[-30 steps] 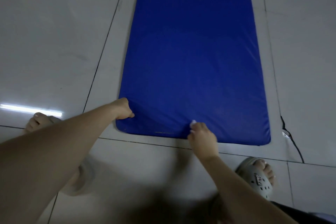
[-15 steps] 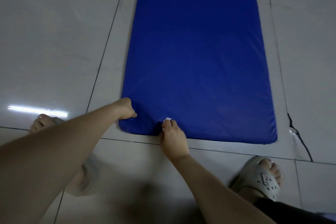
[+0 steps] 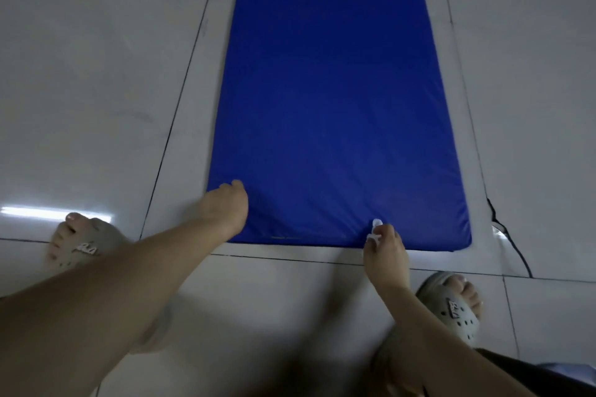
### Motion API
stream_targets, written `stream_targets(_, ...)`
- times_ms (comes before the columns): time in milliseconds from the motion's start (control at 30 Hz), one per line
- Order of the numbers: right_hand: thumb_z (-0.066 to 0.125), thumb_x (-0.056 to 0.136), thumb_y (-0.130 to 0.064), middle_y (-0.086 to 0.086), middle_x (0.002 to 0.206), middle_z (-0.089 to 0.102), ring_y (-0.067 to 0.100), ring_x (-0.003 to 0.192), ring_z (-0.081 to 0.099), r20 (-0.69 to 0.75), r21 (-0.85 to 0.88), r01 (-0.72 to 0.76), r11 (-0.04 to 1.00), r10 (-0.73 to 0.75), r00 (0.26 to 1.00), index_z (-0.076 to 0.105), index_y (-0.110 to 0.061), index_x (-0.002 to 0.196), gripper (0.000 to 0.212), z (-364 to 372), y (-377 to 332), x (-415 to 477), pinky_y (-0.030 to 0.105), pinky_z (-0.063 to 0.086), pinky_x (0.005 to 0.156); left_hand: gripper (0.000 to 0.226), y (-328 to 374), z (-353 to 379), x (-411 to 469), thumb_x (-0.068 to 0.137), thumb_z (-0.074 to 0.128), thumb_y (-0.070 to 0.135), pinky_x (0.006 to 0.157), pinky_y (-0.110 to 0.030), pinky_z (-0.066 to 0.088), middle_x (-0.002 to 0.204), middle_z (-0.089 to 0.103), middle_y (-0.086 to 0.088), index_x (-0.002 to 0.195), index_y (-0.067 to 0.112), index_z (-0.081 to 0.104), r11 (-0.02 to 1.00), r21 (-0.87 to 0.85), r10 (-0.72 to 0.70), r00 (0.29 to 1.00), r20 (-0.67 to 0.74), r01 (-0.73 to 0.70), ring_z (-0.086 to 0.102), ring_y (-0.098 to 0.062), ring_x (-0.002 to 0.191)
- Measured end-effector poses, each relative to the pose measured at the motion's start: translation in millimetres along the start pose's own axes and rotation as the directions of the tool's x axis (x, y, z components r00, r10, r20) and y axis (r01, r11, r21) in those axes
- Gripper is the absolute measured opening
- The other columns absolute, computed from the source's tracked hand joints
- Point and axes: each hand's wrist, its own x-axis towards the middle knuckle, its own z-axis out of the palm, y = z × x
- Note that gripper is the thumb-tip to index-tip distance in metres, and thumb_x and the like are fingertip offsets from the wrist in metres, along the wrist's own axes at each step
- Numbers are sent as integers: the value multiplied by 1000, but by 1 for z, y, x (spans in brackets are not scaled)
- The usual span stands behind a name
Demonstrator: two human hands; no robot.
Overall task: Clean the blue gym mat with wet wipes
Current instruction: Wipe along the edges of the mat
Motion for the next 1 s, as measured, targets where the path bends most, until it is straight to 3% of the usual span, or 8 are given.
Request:
stream_targets(67,50,100,-16,10,110,62,28,96,62,-3,138,-72,988,74,997,55,-9,115,17,6,-10,-2,37,49,80,30,27,10,-10,90,57,11,68,-38,46,111,58,-11,117,9,46,984,32,179,982,-60,-178,63,-29,92)
stream_targets(133,53,97,-15,13,110,63,30,98,62,18,197,-46,979,43,999,59,-7,113,19,13,-22,-8,43,52,88,37,53,23,-15,90,62,33,76,-39,52,113,55,-8,116,13,44,952,-28,303,953,-29,-304,61,-27,93)
stream_targets(267,55,96,-14,14,129,55,32,104,59,88,187,175,967,-193,977,61,-6,110,17,35,-46,-27,37,48,87,75,70,30,-1,74,75,63,74,-33,47,117,51,-6,122,17,40,955,59,285,955,83,-290,58,-23,99)
stream_targets(400,56,96,-24,4,122,47,22,101,55,-18,77,90,993,-89,996,40,-16,144,51,29,-35,-16,38,53,78,83,75,29,11,72,80,61,79,-31,48,120,52,-7,128,15,41,960,83,251,954,163,-267,56,-22,101)
stream_targets(500,60,95,-30,2,121,43,22,99,58,-22,23,-1,1000,1,1000,44,-20,135,44,23,-16,-11,39,55,77,85,79,29,11,71,82,59,79,-31,49,120,51,-8,128,13,41,962,96,239,957,166,-256,56,-22,102)
stream_targets(667,52,95,-36,-1,124,41,16,95,52,-15,151,102,983,-101,995,41,-22,140,48,43,-28,-32,30,51,78,86,84,30,9,70,82,62,71,-30,46,119,51,-8,126,14,40,963,151,199,968,152,-222,55,-21,93)
stream_targets(833,52,101,-24,6,117,51,26,89,61,-19,112,178,978,-177,984,57,-11,122,25,29,-16,-13,41,53,78,87,84,29,10,70,82,61,72,-30,47,119,51,-7,129,14,39,966,149,193,971,141,-213,53,-19,92)
stream_targets(1000,53,100,-18,9,117,51,28,95,62,-158,29,-71,997,75,985,59,-10,119,21,-23,44,32,42,52,81,86,81,31,10,71,81,62,70,-28,46,120,50,-6,129,14,40,964,137,211,968,138,-229,52,-17,91)
